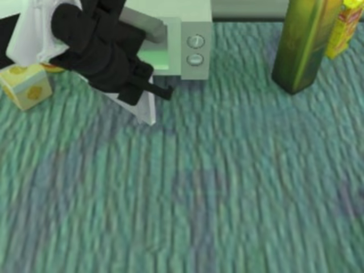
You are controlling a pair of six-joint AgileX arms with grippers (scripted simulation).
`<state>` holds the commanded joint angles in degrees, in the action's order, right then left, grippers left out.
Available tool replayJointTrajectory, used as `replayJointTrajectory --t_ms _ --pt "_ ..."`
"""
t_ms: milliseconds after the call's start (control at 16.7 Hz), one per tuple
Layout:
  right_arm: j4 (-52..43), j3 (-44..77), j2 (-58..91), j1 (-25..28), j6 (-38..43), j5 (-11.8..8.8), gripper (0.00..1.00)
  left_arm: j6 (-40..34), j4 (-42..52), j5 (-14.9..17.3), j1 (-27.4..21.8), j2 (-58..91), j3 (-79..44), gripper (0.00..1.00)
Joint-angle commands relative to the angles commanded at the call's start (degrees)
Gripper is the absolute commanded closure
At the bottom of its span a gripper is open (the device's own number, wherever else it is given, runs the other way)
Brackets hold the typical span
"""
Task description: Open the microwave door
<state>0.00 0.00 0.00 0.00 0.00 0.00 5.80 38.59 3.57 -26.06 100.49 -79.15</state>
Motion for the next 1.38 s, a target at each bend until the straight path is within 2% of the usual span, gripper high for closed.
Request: replayJointTrajectory --t_ms 360,1380 --pt "0.00 0.00 0.00 0.00 0.00 0.00 0.00 7.19 0.29 3.82 2.81 -2.87 3.12 1.00" --pt "0.00 0.00 0.00 0.00 0.00 0.00 0.00 7.24 0.28 3.85 2.83 -2.91 3.13 1.00"
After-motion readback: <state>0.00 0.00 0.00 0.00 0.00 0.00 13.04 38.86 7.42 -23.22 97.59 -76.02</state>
